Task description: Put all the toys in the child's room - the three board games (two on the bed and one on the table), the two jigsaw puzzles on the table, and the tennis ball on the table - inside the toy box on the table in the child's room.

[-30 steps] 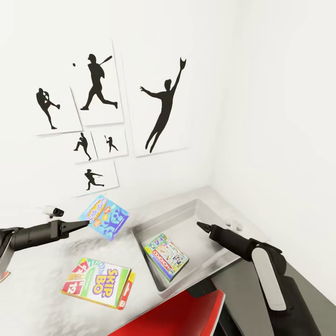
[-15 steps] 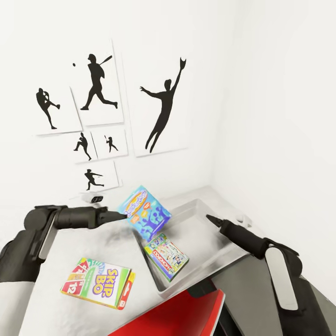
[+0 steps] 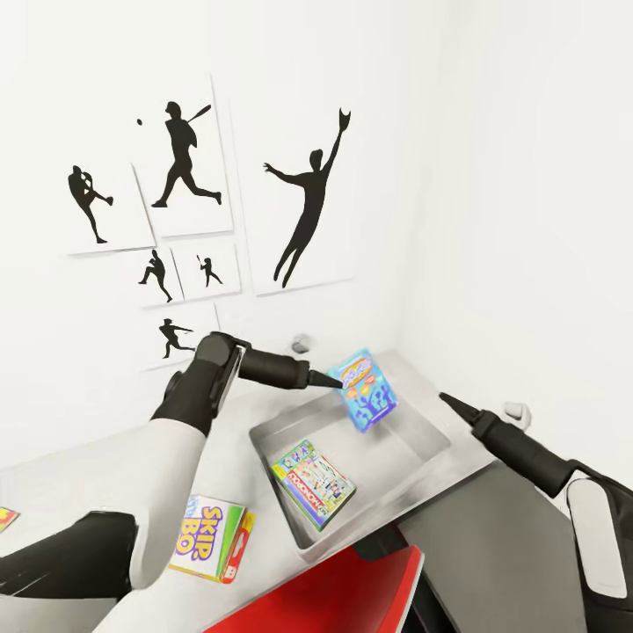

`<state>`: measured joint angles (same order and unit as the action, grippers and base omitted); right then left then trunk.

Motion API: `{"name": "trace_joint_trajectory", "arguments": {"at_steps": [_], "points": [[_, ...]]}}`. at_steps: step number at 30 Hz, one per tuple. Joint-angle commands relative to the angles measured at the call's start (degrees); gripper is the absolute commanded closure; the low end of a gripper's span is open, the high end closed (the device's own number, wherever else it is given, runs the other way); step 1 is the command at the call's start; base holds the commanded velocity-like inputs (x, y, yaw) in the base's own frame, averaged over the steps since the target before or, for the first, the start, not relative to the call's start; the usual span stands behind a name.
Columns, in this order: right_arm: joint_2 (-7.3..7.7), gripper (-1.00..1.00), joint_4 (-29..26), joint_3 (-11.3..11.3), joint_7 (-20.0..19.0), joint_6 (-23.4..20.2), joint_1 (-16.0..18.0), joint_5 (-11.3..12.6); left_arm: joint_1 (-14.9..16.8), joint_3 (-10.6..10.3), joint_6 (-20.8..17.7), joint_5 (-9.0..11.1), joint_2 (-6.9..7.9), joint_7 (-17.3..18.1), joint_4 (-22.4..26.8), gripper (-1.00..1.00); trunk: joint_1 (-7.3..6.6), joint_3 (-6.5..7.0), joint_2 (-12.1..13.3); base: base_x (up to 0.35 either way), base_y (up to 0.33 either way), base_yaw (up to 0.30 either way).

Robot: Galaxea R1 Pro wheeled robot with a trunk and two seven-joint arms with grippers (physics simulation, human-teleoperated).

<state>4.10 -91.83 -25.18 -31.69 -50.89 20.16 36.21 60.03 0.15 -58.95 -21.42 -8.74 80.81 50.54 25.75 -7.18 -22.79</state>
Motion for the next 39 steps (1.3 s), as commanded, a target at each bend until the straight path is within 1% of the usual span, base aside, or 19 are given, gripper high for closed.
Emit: {"name": "trace_joint_trajectory", "arguments": {"at_steps": [1,2,3,4,6,10,13,17,20,23,25,29,30,32,33,34,36,37,39], "points": [[0.0,-1.0,-0.02,-0.68,-0.48,-0.39,-0.1,0.0,0.33,0.15,-0.7,-0.26,-0.43,-0.72,-0.39,1.0,0.04,-0.12,-0.13,0.0,0.0,0.0],[0.01,-1.0,-0.02,-1.5,-1.14,-0.41,-0.38,0.0,0.66,0.2,-0.65,-0.37,-1.07,-3.11,-0.98,1.0,0.04,-0.12,-0.13,0.0,0.0,0.0],[0.02,-1.0,-0.02,-2.05,-1.97,-0.39,-0.59,0.0,0.86,0.25,-0.62,-0.43,-1.26,-5.52,-1.44,1.0,0.04,-0.12,-0.13,0.0,0.0,0.0],[0.02,-1.0,-0.02,-2.27,-2.43,-0.38,-0.67,0.0,0.94,0.27,-0.6,-0.46,-1.26,-6.7,-1.62,1.0,0.04,-0.12,-0.13,0.0,0.0,0.0],[0.08,-1.0,-0.02,-2.79,-4.1,-0.36,-0.87,-0.03,1.11,0.34,-0.56,-0.44,-1.26,-10.92,-2.63,1.0,0.04,-0.12,-0.13,0.0,0.0,0.0],[0.61,-1.0,-0.02,-3.82,-5.31,-0.35,-0.98,-0.02,1.21,0.27,-0.3,-0.07,-1.26,-15.94,-5.54,1.0,0.04,-0.12,-0.13,0.0,0.0,0.0],[0.7,-1.0,-0.02,-4.06,-5.48,-0.35,-1.0,-0.02,1.23,0.16,-0.06,0.02,-1.26,-17.39,-6.59,1.0,0.04,-0.12,-0.13,0.0,0.0,0.0],[0.73,-1.0,-0.02,-4.16,-5.51,-0.28,-1.0,-0.03,1.23,-0.13,0.04,0.23,-1.26,-18.01,-7.08,1.0,0.04,-0.12,-0.13,0.0,0.0,0.0],[0.73,-1.0,-0.02,-4.13,-5.5,-0.27,-1.0,-0.01,1.23,-0.39,0.05,1.84,-1.26,-18.1,-7.21,1.0,0.04,-0.12,-0.13,0.0,0.0,0.0],[0.73,-1.0,-0.02,-4.1,-5.51,-0.26,-1.0,-0.01,1.23,-1.03,0.06,4.62,-1.26,-18.13,-8.0,1.0,0.04,-0.12,-0.13,0.0,0.0,0.0],[0.73,-1.0,-0.02,-4.1,-5.5,-0.26,-1.0,0.0,1.23,-2.61,0.06,6.09,-1.26,-18.14,-8.82,1.0,0.04,-0.12,-0.13,0.0,0.0,0.0],[0.73,-1.0,-0.02,-4.09,-5.49,-0.26,-1.0,-0.03,1.23,-7.43,0.06,7.85,-1.26,-18.14,-9.53,1.0,0.04,-0.12,-0.13,0.0,0.0,0.0],[0.73,-1.0,-0.02,-4.09,-5.49,-0.26,-1.0,-0.04,1.23,-8.44,0.06,8.75,-1.26,-18.14,-9.58,1.0,0.04,-0.12,-0.13,0.0,0.0,0.0],[0.73,-1.0,-0.02,-4.09,-5.5,-0.26,-1.0,-0.02,1.23,-10.36,0.06,11.45,-1.26,-18.14,-9.63,1.0,0.04,-0.12,-0.13,0.0,0.0,0.0],[0.73,-1.0,-0.02,-4.09,-5.5,-0.26,-1.0,-0.01,1.23,-10.93,0.06,12.19,-1.26,-18.14,-9.64,1.0,0.04,-0.12,-0.13,0.0,0.0,0.0],[0.73,-1.0,-0.02,-4.09,-5.5,-0.26,-1.0,-0.01,1.23,-12.32,0.06,13.56,-1.26,-18.14,-9.65,1.0,0.04,-0.14,-0.13,0.0,0.0,0.0],[0.73,-1.0,-0.02,-4.09,-5.49,-0.26,-1.0,-0.01,1.23,-16.06,0.06,15.66,-1.26,-18.14,-9.66,1.0,0.04,-0.22,-0.13,0.0,0.0,0.0],[0.73,-1.0,-0.02,-4.09,-5.49,-0.26,-1.0,0.0,1.23,-17.06,0.06,16.08,-1.26,-18.14,-9.66,1.0,0.04,-0.27,-0.13,0.0,0.0,0.0],[0.73,-1.0,-0.02,-4.09,-5.49,-0.26,-1.0,0.0,1.23,-20.53,0.06,17.65,-1.26,-18.17,-9.67,1.0,0.04,-0.42,-0.13,0.0,0.0,0.0]]}}
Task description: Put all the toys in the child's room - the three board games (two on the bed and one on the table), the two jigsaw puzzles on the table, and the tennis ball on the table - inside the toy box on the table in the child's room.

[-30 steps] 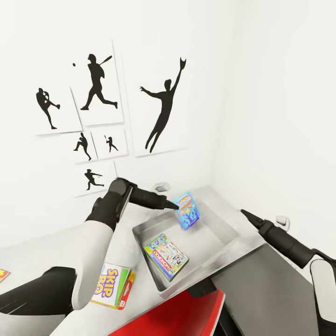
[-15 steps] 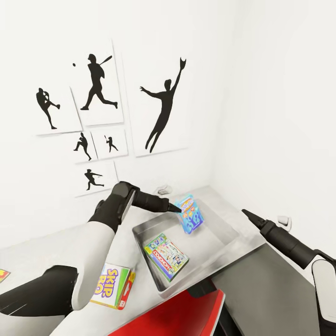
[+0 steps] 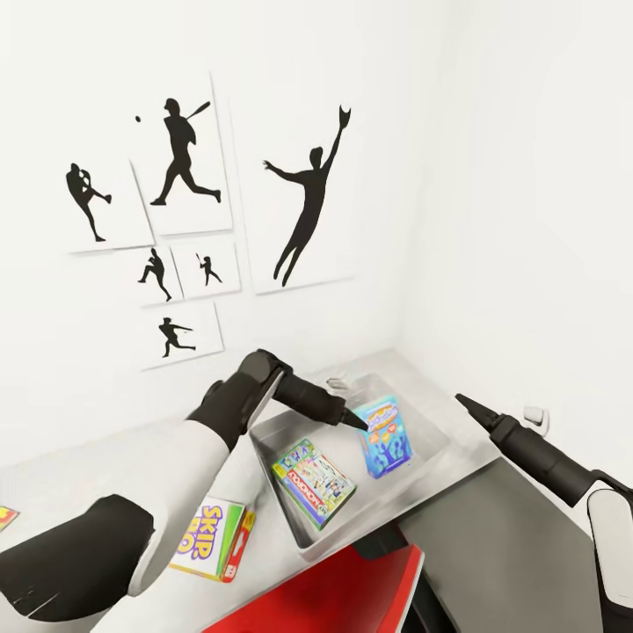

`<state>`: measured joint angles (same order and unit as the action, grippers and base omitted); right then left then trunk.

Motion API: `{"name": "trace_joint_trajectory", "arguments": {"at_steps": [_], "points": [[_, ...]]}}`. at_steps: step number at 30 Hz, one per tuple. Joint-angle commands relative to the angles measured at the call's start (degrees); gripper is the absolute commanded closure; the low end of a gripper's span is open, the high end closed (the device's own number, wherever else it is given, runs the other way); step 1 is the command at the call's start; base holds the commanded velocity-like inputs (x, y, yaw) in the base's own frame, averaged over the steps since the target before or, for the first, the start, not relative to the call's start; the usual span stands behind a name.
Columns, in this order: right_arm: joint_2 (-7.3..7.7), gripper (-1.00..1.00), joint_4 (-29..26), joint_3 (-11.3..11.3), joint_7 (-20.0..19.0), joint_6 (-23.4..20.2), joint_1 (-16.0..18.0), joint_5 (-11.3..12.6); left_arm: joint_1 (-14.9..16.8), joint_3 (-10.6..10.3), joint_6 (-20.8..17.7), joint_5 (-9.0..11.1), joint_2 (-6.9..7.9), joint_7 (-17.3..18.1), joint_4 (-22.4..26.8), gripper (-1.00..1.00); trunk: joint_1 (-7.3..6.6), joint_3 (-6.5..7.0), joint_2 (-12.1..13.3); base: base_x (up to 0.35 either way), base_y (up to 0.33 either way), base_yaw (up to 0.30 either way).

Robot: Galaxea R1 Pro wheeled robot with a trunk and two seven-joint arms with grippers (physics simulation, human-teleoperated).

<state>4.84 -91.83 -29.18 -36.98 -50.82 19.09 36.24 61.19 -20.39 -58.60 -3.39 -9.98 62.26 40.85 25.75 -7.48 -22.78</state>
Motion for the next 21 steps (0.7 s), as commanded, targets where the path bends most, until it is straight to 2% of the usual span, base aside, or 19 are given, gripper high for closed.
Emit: {"name": "trace_joint_trajectory", "arguments": {"at_steps": [1,5,8,11,21], "points": [[0.0,-1.0,-0.01,-0.08,-0.2,-0.33,0.07,-0.03,0.07,-1.03,-0.29,0.48,-0.02,0.36,0.02,1.0,0.03,-0.21,-0.13,0.0,0.0,0.0],[0.0,-1.0,-0.01,-0.08,-0.2,-0.33,0.07,-0.02,0.07,-2.65,-0.23,3.19,-0.02,0.02,0.04,1.0,0.03,-0.57,-0.13,0.0,0.0,0.0],[0.0,-1.0,-0.01,-0.08,-0.2,-0.33,0.07,-0.02,0.07,-3.06,-0.21,3.89,-0.02,-1.21,0.14,1.0,0.03,-0.85,-0.13,0.0,0.0,0.0],[0.0,-1.0,-0.01,-0.08,-0.2,-0.33,0.07,-0.02,0.07,-3.2,-0.2,4.17,-0.02,-2.69,0.25,1.0,0.03,-1.13,-0.13,0.0,0.0,0.0],[0.0,-1.0,0.0,0.0,-0.2,-0.33,0.07,-0.02,0.07,-3.26,1.39,4.35,-0.02,-3.44,0.75,1.0,0.03,-2.07,-0.13,0.0,0.0,0.0]]}}
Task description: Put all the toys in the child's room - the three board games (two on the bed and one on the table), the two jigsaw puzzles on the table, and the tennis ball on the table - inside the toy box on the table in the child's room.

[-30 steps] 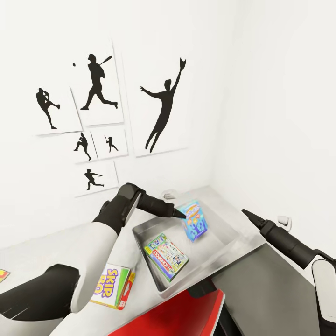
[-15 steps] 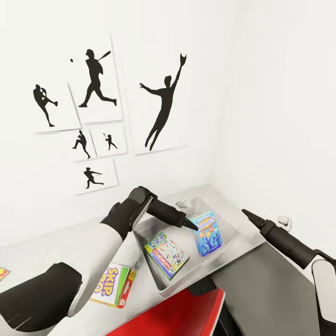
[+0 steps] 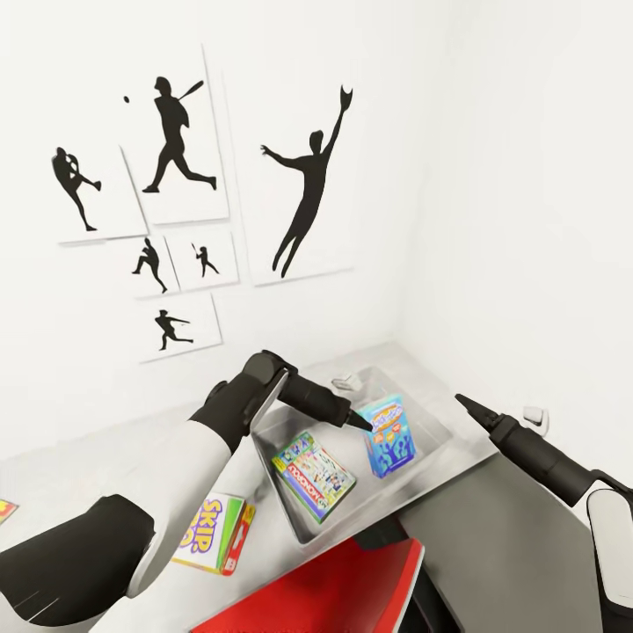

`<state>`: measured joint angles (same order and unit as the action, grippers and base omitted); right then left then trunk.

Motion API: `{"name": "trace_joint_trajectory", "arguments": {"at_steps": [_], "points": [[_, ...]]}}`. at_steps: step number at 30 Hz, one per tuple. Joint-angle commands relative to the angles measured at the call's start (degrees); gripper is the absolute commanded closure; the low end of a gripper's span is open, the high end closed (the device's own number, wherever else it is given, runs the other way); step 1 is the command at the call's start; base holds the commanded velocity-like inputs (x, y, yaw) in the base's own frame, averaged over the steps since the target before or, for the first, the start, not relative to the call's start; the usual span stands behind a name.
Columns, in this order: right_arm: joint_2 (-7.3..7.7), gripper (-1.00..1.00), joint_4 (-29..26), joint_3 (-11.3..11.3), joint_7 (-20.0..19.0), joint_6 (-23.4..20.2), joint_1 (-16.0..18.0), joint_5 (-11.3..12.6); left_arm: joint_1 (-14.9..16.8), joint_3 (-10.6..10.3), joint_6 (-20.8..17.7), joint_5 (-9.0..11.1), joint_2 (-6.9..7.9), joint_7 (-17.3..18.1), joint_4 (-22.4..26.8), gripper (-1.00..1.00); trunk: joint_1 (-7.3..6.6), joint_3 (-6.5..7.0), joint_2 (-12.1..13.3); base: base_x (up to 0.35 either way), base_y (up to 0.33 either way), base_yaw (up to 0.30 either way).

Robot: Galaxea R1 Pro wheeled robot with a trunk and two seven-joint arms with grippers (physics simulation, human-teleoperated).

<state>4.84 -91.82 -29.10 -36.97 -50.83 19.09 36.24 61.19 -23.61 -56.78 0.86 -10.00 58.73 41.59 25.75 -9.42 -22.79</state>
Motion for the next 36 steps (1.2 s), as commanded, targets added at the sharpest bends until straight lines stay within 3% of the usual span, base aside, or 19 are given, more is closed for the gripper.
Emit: {"name": "trace_joint_trajectory", "arguments": {"at_steps": [1,14,21,28,36], "points": [[0.0,-1.0,-0.02,-0.07,-0.2,-0.33,0.07,-0.03,0.07,-0.03,-0.16,0.1,0.0,0.08,0.03,1.0,0.03,-0.22,-0.13,0.0,0.0,0.0],[0.0,-1.0,-0.01,0.0,-0.2,-0.33,0.07,-0.04,0.07,0.04,3.13,0.11,0.0,-0.13,0.15,1.0,0.03,-1.44,-0.13,0.0,0.0,0.0],[-0.03,-1.0,-0.02,0.01,-0.2,-0.3,0.07,-0.03,0.07,0.14,4.4,0.35,0.0,-2.76,0.22,1.0,0.03,-2.1,-0.13,0.0,0.0,0.0],[-0.08,-1.0,-0.01,0.06,-0.2,-0.3,0.06,-0.03,0.07,0.14,4.77,3.58,0.0,-6.86,0.24,1.0,0.03,-2.75,-0.13,0.0,0.0,0.0],[-0.09,-1.0,-0.02,0.09,-0.22,-0.3,0.06,-0.03,0.07,0.14,4.84,4.2,0.0,-8.57,0.24,1.0,0.03,-3.5,-0.13,0.0,0.0,0.0]]}}
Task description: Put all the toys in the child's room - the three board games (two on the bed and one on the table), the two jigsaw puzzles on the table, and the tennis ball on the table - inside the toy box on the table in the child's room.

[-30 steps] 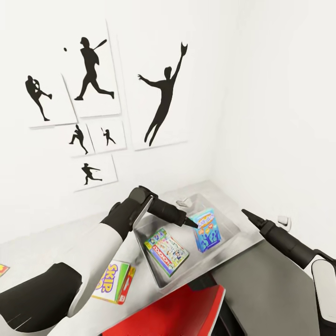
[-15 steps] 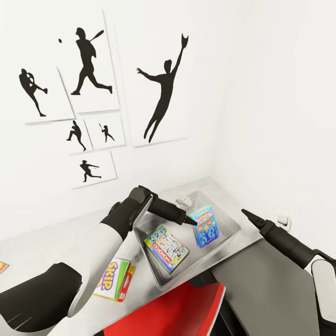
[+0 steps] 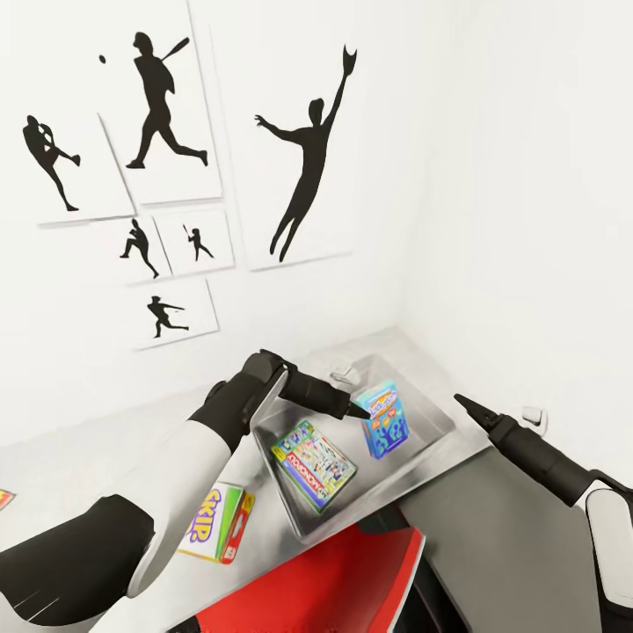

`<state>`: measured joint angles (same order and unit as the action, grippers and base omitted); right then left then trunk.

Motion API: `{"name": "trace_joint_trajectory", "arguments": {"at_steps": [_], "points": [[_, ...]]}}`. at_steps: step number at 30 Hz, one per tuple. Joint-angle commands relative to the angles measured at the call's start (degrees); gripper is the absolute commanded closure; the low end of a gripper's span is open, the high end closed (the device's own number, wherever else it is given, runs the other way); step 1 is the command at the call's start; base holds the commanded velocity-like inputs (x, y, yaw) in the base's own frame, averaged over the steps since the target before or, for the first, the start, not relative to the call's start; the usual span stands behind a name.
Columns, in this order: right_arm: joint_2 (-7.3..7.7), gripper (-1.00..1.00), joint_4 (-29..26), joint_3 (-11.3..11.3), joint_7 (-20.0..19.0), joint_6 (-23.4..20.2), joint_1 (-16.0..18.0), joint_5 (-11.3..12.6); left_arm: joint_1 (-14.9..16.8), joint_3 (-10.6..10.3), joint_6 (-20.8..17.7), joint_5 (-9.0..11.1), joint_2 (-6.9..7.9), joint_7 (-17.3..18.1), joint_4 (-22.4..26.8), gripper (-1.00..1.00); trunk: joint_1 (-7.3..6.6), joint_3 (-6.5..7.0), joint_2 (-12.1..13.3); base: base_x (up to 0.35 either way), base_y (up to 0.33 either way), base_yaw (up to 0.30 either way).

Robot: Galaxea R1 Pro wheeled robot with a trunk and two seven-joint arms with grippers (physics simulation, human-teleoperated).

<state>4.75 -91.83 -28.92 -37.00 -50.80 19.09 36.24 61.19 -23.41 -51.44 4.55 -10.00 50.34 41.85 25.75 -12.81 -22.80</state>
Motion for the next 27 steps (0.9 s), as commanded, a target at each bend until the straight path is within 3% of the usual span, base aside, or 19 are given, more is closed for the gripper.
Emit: {"name": "trace_joint_trajectory", "arguments": {"at_steps": [1,27], "points": [[0.0,-1.0,-0.02,-0.08,-0.19,-0.32,0.07,-0.03,0.07,-0.05,-0.5,0.52,0.0,-0.2,-0.01,1.0,0.03,-0.21,-0.12,0.0,0.0,0.0],[0.0,-1.0,-0.01,-0.08,-0.27,-0.26,0.04,-0.08,0.07,-0.14,-0.02,0.47,0.0,-0.24,-0.11,1.0,0.03,-2.46,-0.12,0.0,0.0,0.0]]}}
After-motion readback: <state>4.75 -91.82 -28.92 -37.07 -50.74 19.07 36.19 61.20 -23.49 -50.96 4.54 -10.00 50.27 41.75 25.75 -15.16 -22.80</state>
